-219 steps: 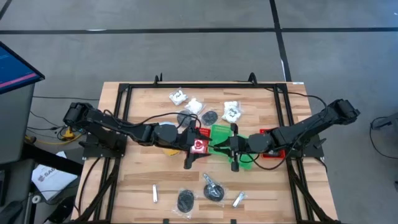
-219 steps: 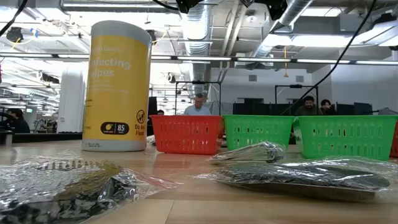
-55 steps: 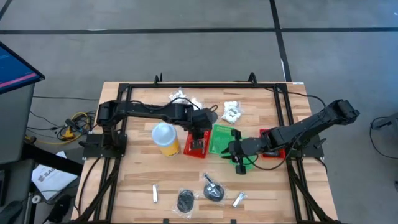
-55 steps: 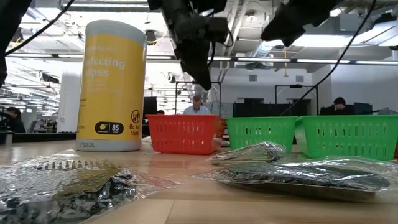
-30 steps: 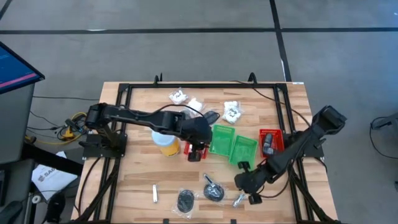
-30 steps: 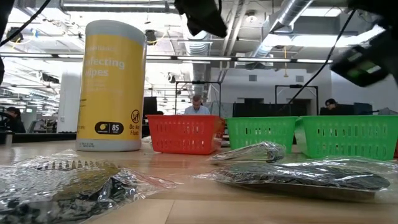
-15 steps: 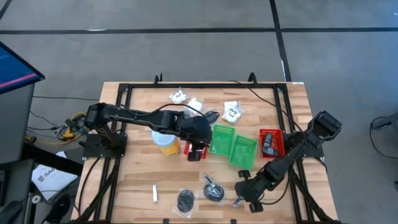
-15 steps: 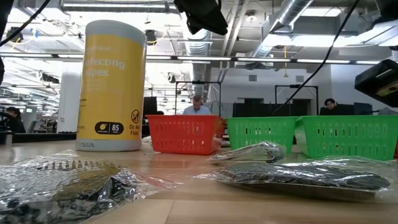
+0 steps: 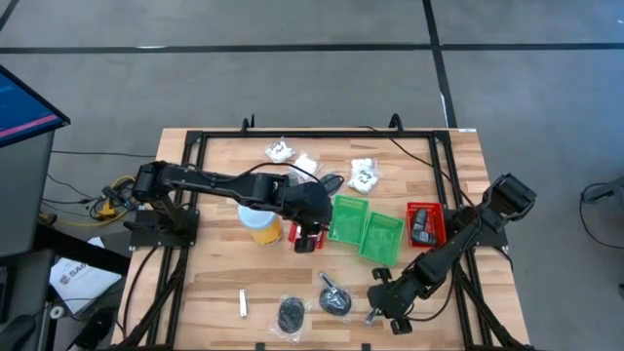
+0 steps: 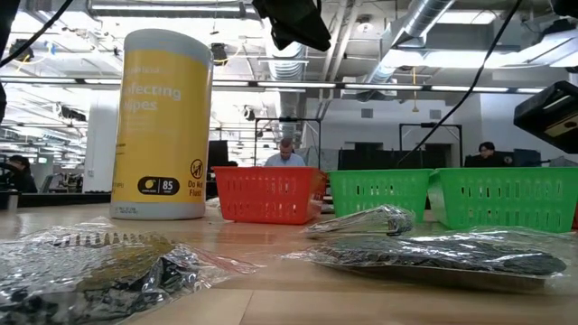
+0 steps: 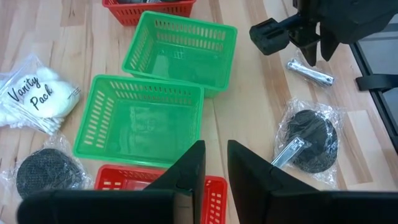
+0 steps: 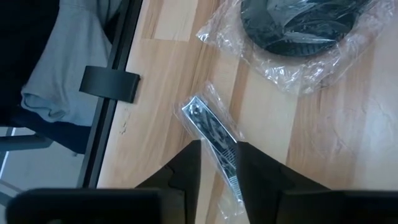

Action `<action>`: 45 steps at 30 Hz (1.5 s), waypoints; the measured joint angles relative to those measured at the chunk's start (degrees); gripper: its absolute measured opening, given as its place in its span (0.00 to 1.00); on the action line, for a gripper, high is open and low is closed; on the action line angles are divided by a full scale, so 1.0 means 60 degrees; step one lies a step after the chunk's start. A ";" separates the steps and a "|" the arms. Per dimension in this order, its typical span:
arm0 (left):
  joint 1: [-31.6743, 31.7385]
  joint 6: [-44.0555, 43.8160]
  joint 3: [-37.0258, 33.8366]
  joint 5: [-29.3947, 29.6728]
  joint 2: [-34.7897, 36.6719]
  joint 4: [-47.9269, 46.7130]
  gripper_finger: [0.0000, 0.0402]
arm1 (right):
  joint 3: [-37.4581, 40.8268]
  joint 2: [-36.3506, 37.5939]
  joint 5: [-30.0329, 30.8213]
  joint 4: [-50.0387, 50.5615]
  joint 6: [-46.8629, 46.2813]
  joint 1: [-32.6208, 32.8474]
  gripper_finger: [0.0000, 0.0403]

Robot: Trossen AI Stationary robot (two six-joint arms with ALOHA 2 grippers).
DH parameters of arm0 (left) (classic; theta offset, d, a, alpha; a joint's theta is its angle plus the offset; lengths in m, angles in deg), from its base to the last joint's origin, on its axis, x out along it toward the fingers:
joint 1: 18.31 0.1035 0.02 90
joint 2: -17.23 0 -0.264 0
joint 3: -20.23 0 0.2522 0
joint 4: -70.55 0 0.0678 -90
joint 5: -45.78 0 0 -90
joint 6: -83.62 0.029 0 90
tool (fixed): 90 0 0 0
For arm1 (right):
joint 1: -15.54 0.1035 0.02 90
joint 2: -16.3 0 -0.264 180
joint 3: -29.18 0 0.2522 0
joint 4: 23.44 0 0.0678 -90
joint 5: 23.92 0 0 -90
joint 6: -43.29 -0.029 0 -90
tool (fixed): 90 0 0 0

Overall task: Pick & Place Travel size toiletries
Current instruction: Put the nail cutter into the left red bin

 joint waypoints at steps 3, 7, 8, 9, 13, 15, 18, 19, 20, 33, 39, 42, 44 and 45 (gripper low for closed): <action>0.0000 0.0000 0.0000 0.0000 -0.0004 -0.0006 0.15 | 0.0000 0.0000 0.0026 0.0001 0.0015 0.0005 0.31; -0.0003 0.0000 0.0000 0.0000 -0.0004 -0.0011 0.15 | 0.0000 0.0000 0.0033 -0.0087 0.0152 0.0007 0.42; -0.0003 0.0000 0.0000 0.0000 -0.0004 -0.0011 0.15 | 0.0001 0.0000 0.0033 -0.0091 0.0283 0.0007 0.44; 0.0000 0.0000 0.0000 0.0000 -0.0007 -0.0012 0.15 | 0.0000 0.0000 0.0033 -0.0089 0.0423 0.0010 0.47; 0.0000 0.0000 0.0000 0.0000 -0.0007 -0.0011 0.15 | 0.0004 0.0000 0.0255 -0.0088 0.0951 0.0131 0.53; -0.0001 0.0000 0.0000 0.0000 -0.0007 -0.0014 0.15 | 0.0000 0.0000 0.0435 -0.0091 0.1220 0.0204 0.54; -0.0002 0.0000 0.0000 0.0000 -0.0007 -0.0012 0.15 | 0.0004 0.0000 0.0658 -0.0091 0.1308 0.0324 0.55; -0.0002 0.0000 0.0000 0.0000 -0.0007 -0.0011 0.15 | 0.0003 -0.0008 0.0723 -0.0094 0.1308 0.0346 0.54; -0.0002 0.0000 0.0000 0.0000 -0.0007 -0.0013 0.15 | 0.0001 -0.0094 0.0742 -0.0158 0.1308 0.0374 0.54; -0.0004 -0.0004 0.0000 0.0000 -0.0007 -0.0014 0.15 | -0.0106 -0.1715 0.0844 -0.1130 0.1393 0.0354 0.48; -0.0025 -0.0004 0.0000 0.0000 -0.0007 -0.0014 0.15 | -0.0127 -0.1934 0.1274 -0.1139 0.1808 0.0373 0.41; -0.0025 -0.0004 0.0000 0.0000 -0.0011 -0.0014 0.15 | -0.0117 -0.1905 0.1411 -0.1115 0.1811 0.0400 0.33; -0.0025 -0.0004 0.0000 0.0000 -0.0009 -0.0014 0.15 | -0.0099 -0.1905 0.1513 -0.1106 0.1807 0.0401 0.25; -0.0025 -0.0004 0.0000 0.0000 -0.0011 -0.0014 0.15 | -0.0098 -0.1905 0.1525 -0.1077 0.1808 0.0398 0.21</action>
